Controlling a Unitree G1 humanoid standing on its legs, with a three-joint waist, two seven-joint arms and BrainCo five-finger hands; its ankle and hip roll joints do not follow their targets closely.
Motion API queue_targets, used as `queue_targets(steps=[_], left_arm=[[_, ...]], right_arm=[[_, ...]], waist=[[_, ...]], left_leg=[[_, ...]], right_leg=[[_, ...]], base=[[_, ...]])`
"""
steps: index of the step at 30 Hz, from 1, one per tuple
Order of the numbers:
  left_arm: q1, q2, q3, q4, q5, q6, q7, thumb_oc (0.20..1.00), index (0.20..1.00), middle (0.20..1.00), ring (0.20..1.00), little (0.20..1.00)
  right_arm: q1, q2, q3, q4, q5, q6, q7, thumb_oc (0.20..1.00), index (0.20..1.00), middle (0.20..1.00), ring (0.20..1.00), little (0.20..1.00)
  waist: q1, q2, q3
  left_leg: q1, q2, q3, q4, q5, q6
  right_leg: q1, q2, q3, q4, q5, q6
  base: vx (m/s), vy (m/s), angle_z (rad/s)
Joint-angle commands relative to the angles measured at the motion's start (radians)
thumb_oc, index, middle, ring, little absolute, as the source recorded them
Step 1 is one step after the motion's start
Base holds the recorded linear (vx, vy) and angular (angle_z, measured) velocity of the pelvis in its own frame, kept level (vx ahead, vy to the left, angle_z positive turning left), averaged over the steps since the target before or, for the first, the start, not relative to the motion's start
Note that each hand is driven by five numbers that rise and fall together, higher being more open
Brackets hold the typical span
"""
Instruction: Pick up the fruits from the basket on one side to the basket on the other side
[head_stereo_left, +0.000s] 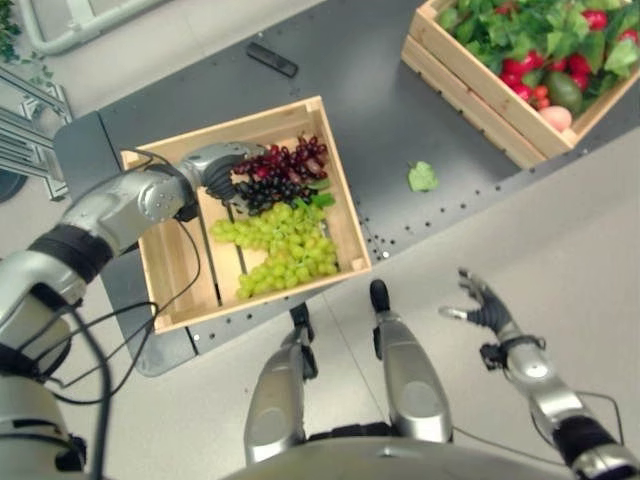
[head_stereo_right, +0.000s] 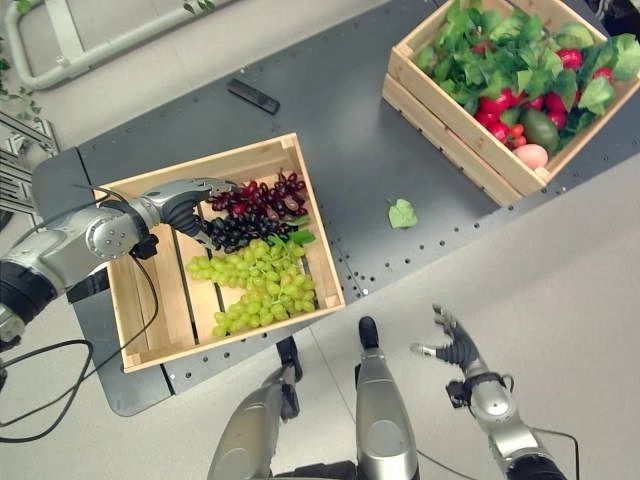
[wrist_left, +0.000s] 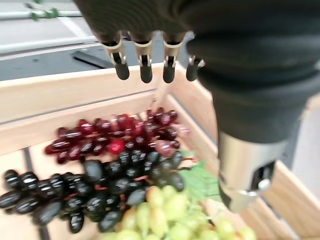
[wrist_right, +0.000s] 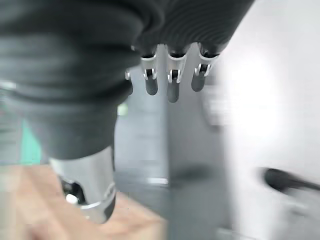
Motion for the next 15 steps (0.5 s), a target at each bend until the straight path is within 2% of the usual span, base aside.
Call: queue_targets(steps=[1, 4, 6, 9, 15], left_arm=[[0.009, 0.074, 0.040, 0.002, -0.029, -0.026, 0.001, 1.000, 1.000, 1.000, 1.000, 1.000], [0.013, 0.122, 0.027, -0.022, -0.018, -0.030, -0.015, 1.000, 1.000, 1.000, 1.000, 1.000], [0.014, 0.122, 0.028, -0.023, -0.018, -0.030, -0.015, 1.000, 1.000, 1.000, 1.000, 1.000], [0.053, 0.154, 0.058, -0.040, -0.018, -0.032, -0.009, 1.000, 1.000, 1.000, 1.000, 1.000], [0.110, 0.154, 0.132, -0.048, 0.008, -0.026, 0.018, 1.000, 1.000, 1.000, 1.000, 1.000]], right_arm=[[0.048, -0.053, -0.094, -0.070, 0.013, -0.082, -0.011, 1.000, 1.000, 1.000, 1.000, 1.000], [0.041, -0.105, -0.159, -0.233, 0.000, -0.110, -0.029, 1.000, 1.000, 1.000, 1.000, 1.000], [0.043, -0.106, -0.160, -0.236, 0.001, -0.108, -0.028, 1.000, 1.000, 1.000, 1.000, 1.000], [0.061, -0.136, -0.215, -0.375, 0.026, -0.125, -0.013, 1.000, 1.000, 1.000, 1.000, 1.000], [0.040, -0.156, -0.212, -0.472, 0.058, -0.132, 0.004, 1.000, 1.000, 1.000, 1.000, 1.000]], waist=[[-0.005, -0.042, -0.069], [-0.007, -0.056, -0.058], [-0.006, -0.056, -0.058], [-0.005, -0.071, -0.050], [0.001, -0.085, -0.031]], left_leg=[[-0.034, 0.038, -0.011, 0.167, -0.116, -0.019], [-0.051, 0.045, -0.003, 0.183, -0.121, -0.019], [-0.052, 0.046, -0.002, 0.184, -0.121, -0.019], [-0.068, 0.053, 0.005, 0.193, -0.121, -0.019], [-0.094, 0.060, 0.011, 0.201, -0.117, -0.020]], right_leg=[[-0.041, -0.061, 0.039, 0.035, 0.020, 0.093], [-0.064, -0.052, 0.051, 0.041, 0.022, 0.093], [-0.065, -0.052, 0.052, 0.042, 0.022, 0.093], [-0.083, -0.046, 0.059, 0.036, 0.029, 0.093], [-0.109, -0.040, 0.063, 0.038, 0.032, 0.091]], base=[[-0.02, -0.008, -0.07], [-0.04, -0.004, -0.05], [0.00, 0.000, 0.00], [-0.04, -0.002, -0.10], [-0.03, -0.003, -0.05]])
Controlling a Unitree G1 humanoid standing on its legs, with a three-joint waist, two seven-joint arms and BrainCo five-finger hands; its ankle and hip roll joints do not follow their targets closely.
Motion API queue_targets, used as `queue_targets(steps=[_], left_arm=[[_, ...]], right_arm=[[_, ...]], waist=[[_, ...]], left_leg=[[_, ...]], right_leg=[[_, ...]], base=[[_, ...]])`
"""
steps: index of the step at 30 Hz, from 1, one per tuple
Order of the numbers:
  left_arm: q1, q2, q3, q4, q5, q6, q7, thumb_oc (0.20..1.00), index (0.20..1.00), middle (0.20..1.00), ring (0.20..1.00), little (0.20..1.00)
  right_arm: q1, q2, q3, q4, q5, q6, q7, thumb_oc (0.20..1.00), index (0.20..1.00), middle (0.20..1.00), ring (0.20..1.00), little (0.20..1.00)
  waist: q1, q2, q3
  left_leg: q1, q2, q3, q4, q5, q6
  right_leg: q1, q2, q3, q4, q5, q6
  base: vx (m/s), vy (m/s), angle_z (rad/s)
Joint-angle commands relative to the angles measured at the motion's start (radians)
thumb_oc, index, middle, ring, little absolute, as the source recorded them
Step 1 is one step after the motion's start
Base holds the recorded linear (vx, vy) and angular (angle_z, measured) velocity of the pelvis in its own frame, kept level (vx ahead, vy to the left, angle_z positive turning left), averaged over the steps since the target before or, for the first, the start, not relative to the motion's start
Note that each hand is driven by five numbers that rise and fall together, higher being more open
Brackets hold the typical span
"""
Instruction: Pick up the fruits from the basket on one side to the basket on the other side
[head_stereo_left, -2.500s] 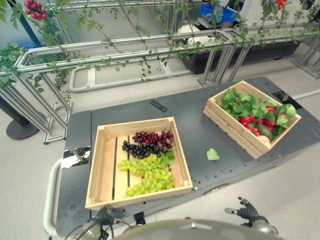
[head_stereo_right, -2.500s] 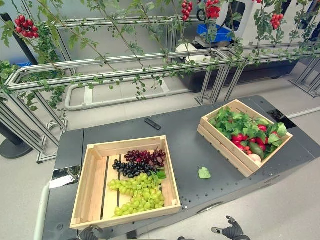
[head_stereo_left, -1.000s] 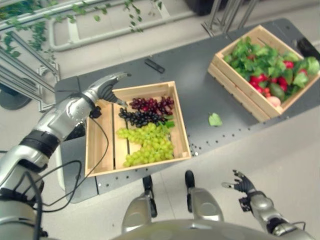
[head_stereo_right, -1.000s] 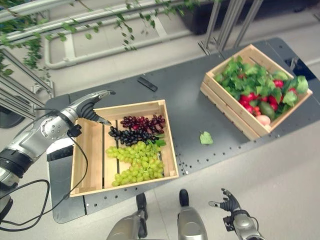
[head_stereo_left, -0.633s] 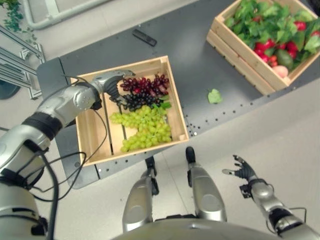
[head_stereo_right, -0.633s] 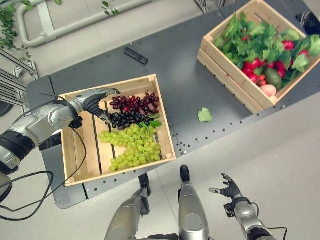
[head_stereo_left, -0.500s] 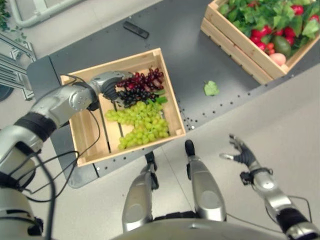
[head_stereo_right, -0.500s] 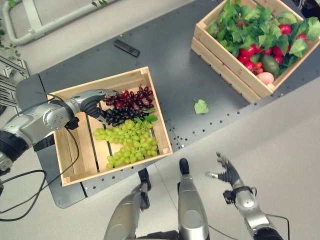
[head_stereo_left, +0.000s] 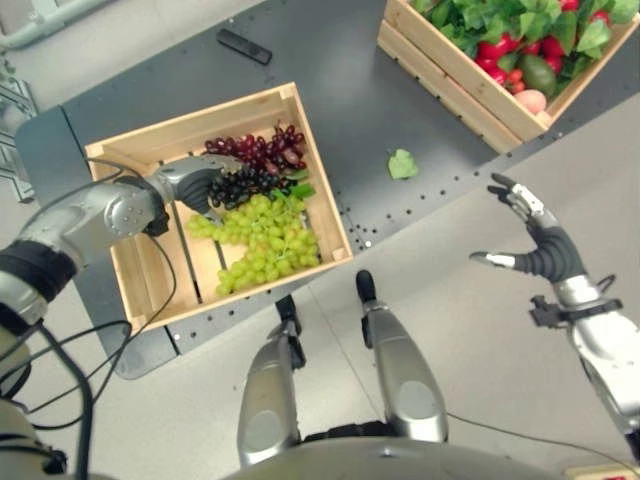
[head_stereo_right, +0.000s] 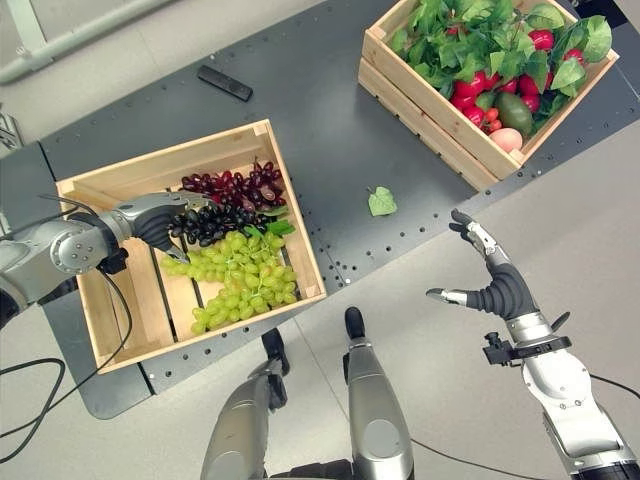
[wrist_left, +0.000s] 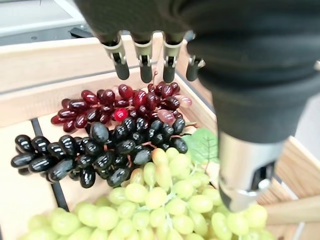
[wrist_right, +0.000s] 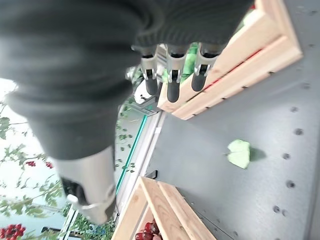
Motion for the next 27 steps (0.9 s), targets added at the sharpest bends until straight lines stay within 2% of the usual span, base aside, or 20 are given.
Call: queue_targets(steps=[1, 14, 15, 16, 27], left_arm=[[0.033, 0.051, 0.091, -0.027, 0.013, -0.018, 0.036, 1.000, 1.000, 1.000, 1.000, 1.000], [0.161, 0.026, 0.228, -0.025, 0.062, 0.005, 0.082, 1.000, 1.000, 1.000, 1.000, 1.000], [0.160, 0.027, 0.230, -0.025, 0.062, 0.005, 0.083, 1.000, 1.000, 1.000, 1.000, 1.000], [0.152, -0.006, 0.222, 0.027, 0.076, 0.007, 0.105, 1.000, 1.000, 1.000, 1.000, 1.000], [0.151, -0.051, 0.247, -0.010, 0.098, 0.026, 0.127, 1.000, 1.000, 1.000, 1.000, 1.000]], right_arm=[[-0.005, -0.019, -0.052, -0.108, 0.062, -0.069, 0.015, 1.000, 1.000, 1.000, 1.000, 1.000], [-0.084, -0.079, -0.060, -0.305, 0.084, -0.082, -0.007, 1.000, 1.000, 1.000, 1.000, 1.000], [-0.085, -0.079, -0.060, -0.305, 0.084, -0.082, -0.007, 1.000, 1.000, 1.000, 1.000, 1.000], [-0.113, -0.090, -0.042, -0.320, 0.085, -0.086, -0.012, 1.000, 1.000, 1.000, 1.000, 1.000], [-0.158, -0.090, -0.017, -0.360, 0.021, -0.073, -0.057, 1.000, 1.000, 1.000, 1.000, 1.000]], waist=[[0.003, -0.035, -0.033], [-0.002, -0.048, 0.018], [-0.003, -0.049, 0.018], [-0.007, -0.053, 0.018], [-0.010, -0.048, 0.018]], left_leg=[[-0.003, 0.031, -0.003, 0.127, -0.101, -0.010], [-0.114, 0.052, 0.010, 0.185, -0.110, -0.014], [-0.116, 0.051, 0.010, 0.182, -0.103, -0.014], [-0.142, 0.057, 0.012, 0.194, -0.109, -0.015], [-0.272, 0.056, 0.009, 0.227, -0.108, -0.013]], right_leg=[[-0.012, -0.068, 0.036, -0.014, 0.031, 0.105], [-0.118, -0.047, 0.045, 0.025, 0.031, 0.096], [-0.121, -0.048, 0.046, 0.021, 0.037, 0.096], [-0.147, -0.044, 0.048, 0.029, 0.033, 0.096], [-0.268, -0.038, 0.056, 0.058, 0.031, 0.083]], base=[[-0.03, -0.009, -0.04], [-0.03, 0.000, -0.02], [-0.02, -0.008, -0.10], [-0.03, -0.009, -0.12], [-0.01, -0.007, -0.02]])
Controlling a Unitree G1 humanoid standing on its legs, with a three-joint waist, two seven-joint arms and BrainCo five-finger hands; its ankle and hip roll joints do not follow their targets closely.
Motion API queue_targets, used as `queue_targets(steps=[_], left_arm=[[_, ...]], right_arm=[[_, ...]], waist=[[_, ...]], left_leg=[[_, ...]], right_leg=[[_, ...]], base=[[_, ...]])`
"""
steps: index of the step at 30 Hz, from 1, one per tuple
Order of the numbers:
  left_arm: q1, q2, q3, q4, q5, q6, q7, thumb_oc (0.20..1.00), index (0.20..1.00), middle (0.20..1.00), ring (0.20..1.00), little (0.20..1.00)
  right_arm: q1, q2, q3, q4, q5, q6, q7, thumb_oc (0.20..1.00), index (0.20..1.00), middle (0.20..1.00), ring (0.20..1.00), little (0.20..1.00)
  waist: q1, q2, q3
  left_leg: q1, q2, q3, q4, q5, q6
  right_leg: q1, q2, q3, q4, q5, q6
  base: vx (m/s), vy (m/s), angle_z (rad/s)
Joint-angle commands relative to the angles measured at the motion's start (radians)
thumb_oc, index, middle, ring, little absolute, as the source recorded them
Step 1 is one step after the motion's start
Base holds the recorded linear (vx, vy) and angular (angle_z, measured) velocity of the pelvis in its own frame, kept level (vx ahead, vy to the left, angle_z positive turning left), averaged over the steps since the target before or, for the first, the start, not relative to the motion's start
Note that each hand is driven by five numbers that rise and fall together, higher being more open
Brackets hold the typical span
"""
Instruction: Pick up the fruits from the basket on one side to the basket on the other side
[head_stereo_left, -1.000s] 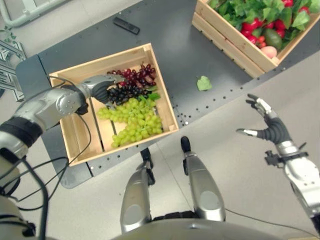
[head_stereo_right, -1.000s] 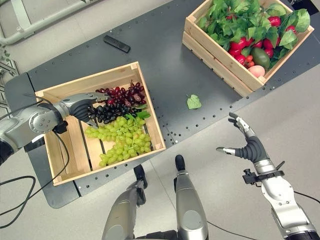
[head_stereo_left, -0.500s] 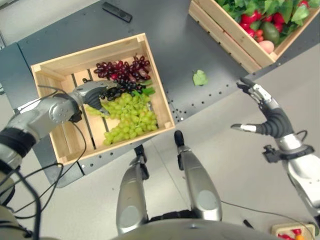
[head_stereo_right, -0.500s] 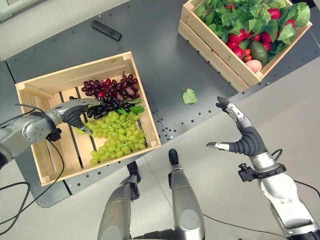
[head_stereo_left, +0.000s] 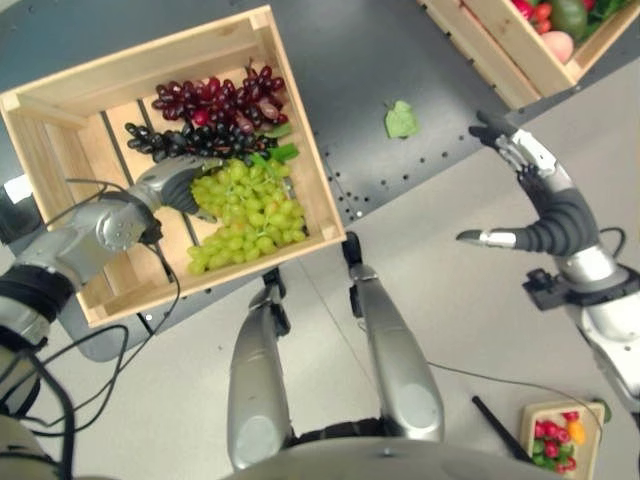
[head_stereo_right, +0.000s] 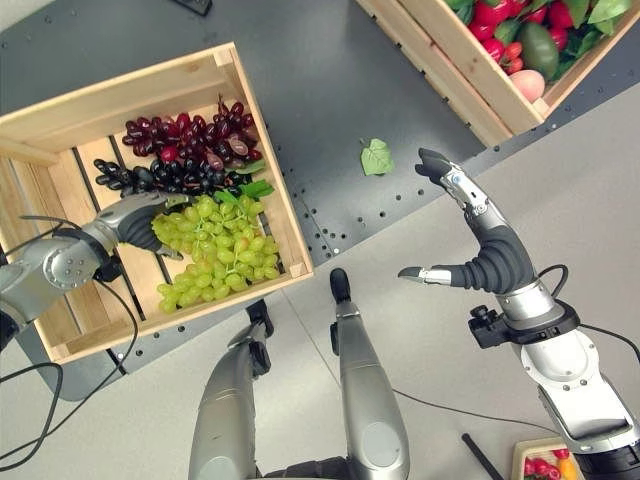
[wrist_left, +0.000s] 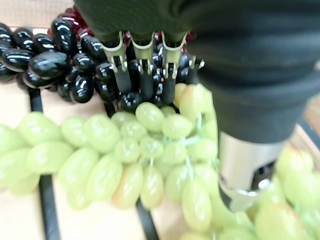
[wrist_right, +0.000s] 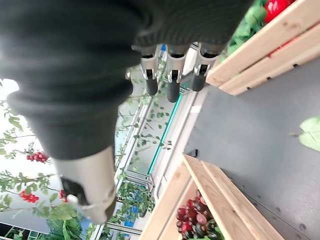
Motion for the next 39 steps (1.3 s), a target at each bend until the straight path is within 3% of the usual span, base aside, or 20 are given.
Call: queue_targets(steps=[1, 9, 16, 33, 34, 35, 36, 39], left_arm=[[-0.006, -0.015, 0.042, -0.008, 0.052, -0.001, 0.013, 1.000, 1.000, 1.000, 1.000, 1.000], [-0.010, -0.081, 0.044, 0.100, 0.102, 0.030, 0.040, 1.000, 1.000, 1.000, 1.000, 1.000], [-0.018, -0.086, 0.040, 0.124, 0.135, 0.044, 0.044, 1.000, 1.000, 1.000, 1.000, 1.000], [-0.007, -0.099, 0.052, 0.177, 0.139, 0.062, 0.019, 1.000, 1.000, 1.000, 1.000, 1.000], [-0.010, -0.095, 0.046, 0.178, 0.135, 0.061, 0.011, 0.542, 0.542, 0.542, 0.542, 0.542], [-0.011, -0.095, 0.046, 0.178, 0.135, 0.061, 0.011, 0.435, 0.435, 0.435, 0.435, 0.435], [-0.005, -0.086, 0.049, 0.160, 0.128, 0.062, 0.002, 0.200, 0.200, 0.200, 0.200, 0.200], [-0.003, -0.093, 0.050, 0.173, 0.124, 0.063, -0.001, 0.200, 0.200, 0.200, 0.200, 0.200]], right_arm=[[-0.028, -0.011, -0.035, -0.097, -0.018, -0.054, -0.039, 1.000, 1.000, 1.000, 1.000, 1.000], [-0.082, 0.003, -0.016, -0.120, -0.039, -0.051, -0.066, 1.000, 1.000, 1.000, 1.000, 1.000], [-0.082, 0.013, -0.021, -0.137, -0.049, -0.047, -0.064, 1.000, 1.000, 1.000, 1.000, 1.000], [-0.092, 0.024, -0.020, -0.132, -0.009, -0.040, -0.025, 1.000, 1.000, 1.000, 1.000, 1.000], [-0.093, 0.020, -0.018, -0.129, -0.004, -0.039, -0.020, 1.000, 1.000, 1.000, 1.000, 1.000], [-0.093, 0.020, -0.018, -0.129, -0.004, -0.039, -0.020, 1.000, 1.000, 1.000, 1.000, 1.000], [-0.093, 0.019, -0.021, -0.131, -0.006, -0.038, -0.020, 1.000, 1.000, 1.000, 1.000, 1.000], [-0.102, 0.019, -0.016, -0.124, 0.003, -0.038, -0.013, 1.000, 1.000, 1.000, 1.000, 1.000]], waist=[[-0.013, -0.018, -0.003], [-0.017, -0.024, -0.003], [-0.019, -0.031, -0.003], [-0.007, -0.024, -0.003], [-0.007, -0.023, -0.003], [-0.007, -0.023, -0.003], [-0.005, -0.022, -0.003], [-0.003, -0.023, -0.003]], left_leg=[[-0.011, 0.032, -0.013, 0.109, -0.084, -0.016], [-0.085, 0.033, -0.016, 0.134, -0.089, -0.013], [-0.127, 0.037, -0.023, 0.154, -0.094, -0.010], [-0.080, 0.018, -0.037, 0.130, -0.093, -0.009], [-0.075, 0.017, -0.037, 0.128, -0.093, -0.009], [-0.075, 0.017, -0.037, 0.128, -0.093, -0.009], [-0.075, 0.017, -0.037, 0.129, -0.094, -0.009], [-0.073, 0.017, -0.039, 0.129, -0.094, -0.009]], right_leg=[[-0.012, -0.053, 0.028, -0.024, 0.023, 0.086], [-0.084, -0.043, 0.036, -0.013, 0.027, 0.081], [-0.120, -0.037, 0.037, 0.001, 0.025, 0.079], [-0.074, -0.043, 0.027, -0.009, 0.017, 0.077], [-0.067, -0.047, 0.024, -0.011, 0.016, 0.077], [-0.067, -0.047, 0.024, -0.011, 0.016, 0.077], [-0.067, -0.046, 0.023, -0.010, 0.016, 0.077], [-0.065, -0.047, 0.022, -0.008, 0.016, 0.076]], base=[[0.00, 0.000, 0.00], [0.00, 0.000, 0.00], [0.00, 0.000, 0.00], [0.00, 0.000, 0.00], [0.00, 0.000, 0.00], [0.00, 0.000, 0.00], [0.00, 0.000, 0.00], [0.00, 0.000, 0.00]])
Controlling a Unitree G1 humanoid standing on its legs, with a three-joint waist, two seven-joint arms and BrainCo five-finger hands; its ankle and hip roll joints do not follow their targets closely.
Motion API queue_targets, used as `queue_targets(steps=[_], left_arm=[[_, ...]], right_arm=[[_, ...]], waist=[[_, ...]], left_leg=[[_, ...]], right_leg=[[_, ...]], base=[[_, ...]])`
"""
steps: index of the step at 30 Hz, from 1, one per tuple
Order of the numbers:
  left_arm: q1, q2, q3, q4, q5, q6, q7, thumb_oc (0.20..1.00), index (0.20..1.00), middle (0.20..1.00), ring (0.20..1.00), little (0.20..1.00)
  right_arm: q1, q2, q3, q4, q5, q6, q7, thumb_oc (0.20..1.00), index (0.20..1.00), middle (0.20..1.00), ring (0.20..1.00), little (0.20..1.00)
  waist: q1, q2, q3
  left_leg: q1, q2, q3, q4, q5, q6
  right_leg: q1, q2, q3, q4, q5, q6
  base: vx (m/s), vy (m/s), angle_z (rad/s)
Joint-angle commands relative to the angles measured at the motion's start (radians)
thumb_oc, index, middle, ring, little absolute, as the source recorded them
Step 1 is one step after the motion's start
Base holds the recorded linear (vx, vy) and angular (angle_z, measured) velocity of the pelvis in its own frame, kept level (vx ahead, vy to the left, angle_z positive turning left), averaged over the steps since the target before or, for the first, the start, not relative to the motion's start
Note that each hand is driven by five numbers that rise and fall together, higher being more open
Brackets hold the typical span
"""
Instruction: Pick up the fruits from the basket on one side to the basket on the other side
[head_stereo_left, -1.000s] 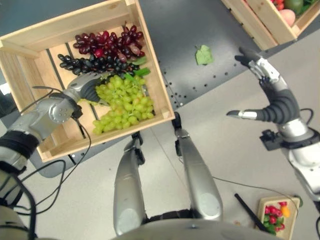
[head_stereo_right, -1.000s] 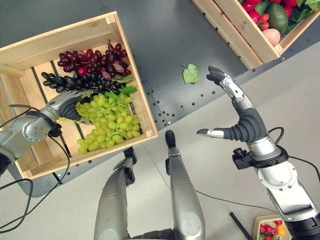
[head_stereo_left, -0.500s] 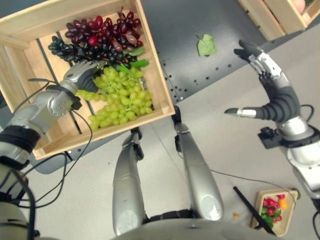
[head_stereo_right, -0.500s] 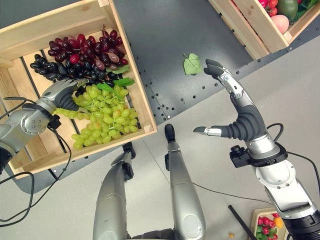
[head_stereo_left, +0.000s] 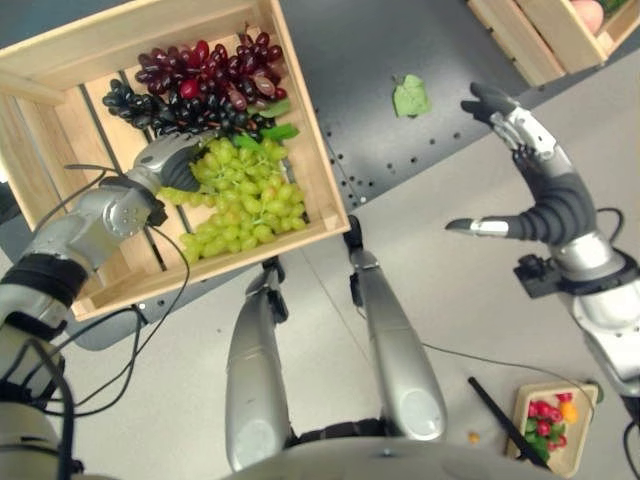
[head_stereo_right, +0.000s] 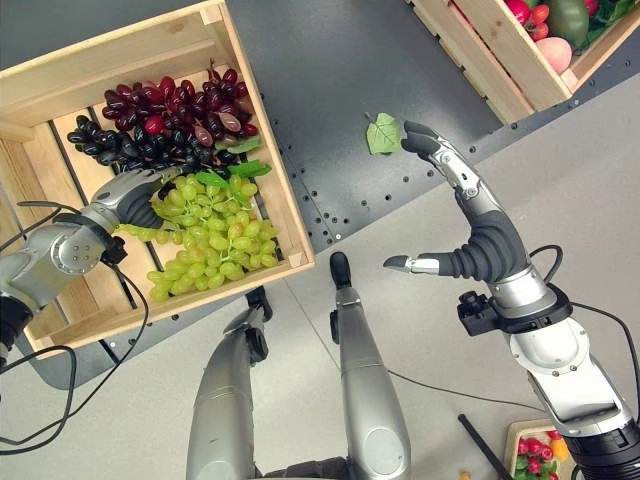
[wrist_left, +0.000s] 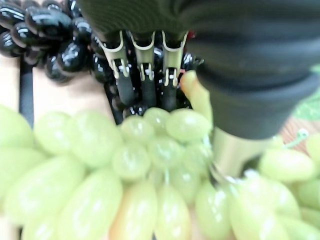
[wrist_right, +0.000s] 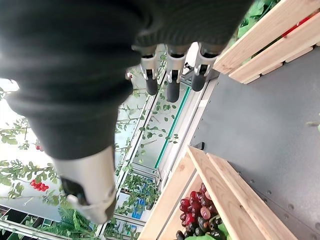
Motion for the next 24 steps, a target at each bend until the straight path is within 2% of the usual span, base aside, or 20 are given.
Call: queue_targets(steps=[1, 14, 18, 20, 21, 24], left_arm=[[0.040, -0.012, -0.011, 0.060, 0.016, 0.061, -0.049, 0.200, 0.200, 0.200, 0.200, 0.200], [0.072, -0.030, 0.022, 0.044, 0.003, 0.059, -0.057, 0.200, 0.200, 0.200, 0.200, 0.200], [0.148, -0.004, 0.092, -0.060, -0.037, 0.039, -0.063, 0.200, 0.200, 0.200, 0.200, 0.200], [0.206, 0.022, 0.142, -0.139, -0.061, 0.027, -0.070, 0.200, 0.200, 0.200, 0.200, 0.200], [0.259, 0.033, 0.198, -0.181, -0.099, 0.017, -0.071, 0.200, 0.200, 0.200, 0.200, 0.200], [0.307, 0.050, 0.253, -0.224, -0.126, 0.005, -0.068, 0.200, 0.200, 0.200, 0.200, 0.200]], right_arm=[[-0.026, 0.008, -0.039, -0.090, 0.035, -0.041, -0.001, 1.000, 1.000, 1.000, 1.000, 1.000], [-0.037, 0.016, -0.017, -0.067, 0.044, -0.032, 0.024, 1.000, 1.000, 1.000, 1.000, 1.000], [-0.026, 0.014, -0.014, -0.049, 0.046, -0.033, 0.034, 1.000, 1.000, 1.000, 1.000, 1.000], [-0.012, 0.010, -0.020, -0.044, 0.051, -0.034, 0.046, 1.000, 1.000, 1.000, 1.000, 1.000], [-0.006, 0.005, -0.023, -0.033, 0.051, -0.031, 0.051, 1.000, 1.000, 1.000, 1.000, 1.000], [0.001, 0.006, -0.025, -0.024, 0.052, -0.031, 0.058, 1.000, 1.000, 1.000, 1.000, 1.000]], waist=[[-0.005, -0.022, -0.002], [0.003, -0.021, -0.002], [0.016, -0.014, -0.002], [0.023, -0.011, -0.002], [0.029, -0.006, -0.002], [0.035, -0.002, -0.002]], left_leg=[[0.030, 0.014, -0.038, 0.070, -0.085, -0.018], [0.089, 0.007, -0.049, 0.035, -0.075, -0.021], [0.130, 0.002, -0.055, 0.023, -0.074, -0.021], [0.149, -0.001, -0.057, 0.015, -0.073, -0.022], [0.168, -0.004, -0.057, 0.005, -0.070, -0.022], [0.181, -0.006, -0.059, -0.007, -0.059, -0.023]], right_leg=[[0.035, -0.048, 0.013, -0.044, 0.012, 0.070], [0.096, -0.056, -0.003, -0.062, 0.013, 0.073], [0.138, -0.060, -0.009, -0.065, 0.008, 0.072], [0.155, -0.063, -0.013, -0.069, 0.008, 0.073], [0.172, -0.065, -0.015, -0.072, 0.008, 0.074], [0.185, -0.068, -0.019, -0.080, 0.016, 0.074]], base=[[0.00, 0.000, 0.00], [0.00, 0.001, 0.00], [0.00, 0.000, 0.00], [0.02, 0.003, 0.01], [0.00, 0.000, 0.00], [0.00, 0.000, 0.00]])
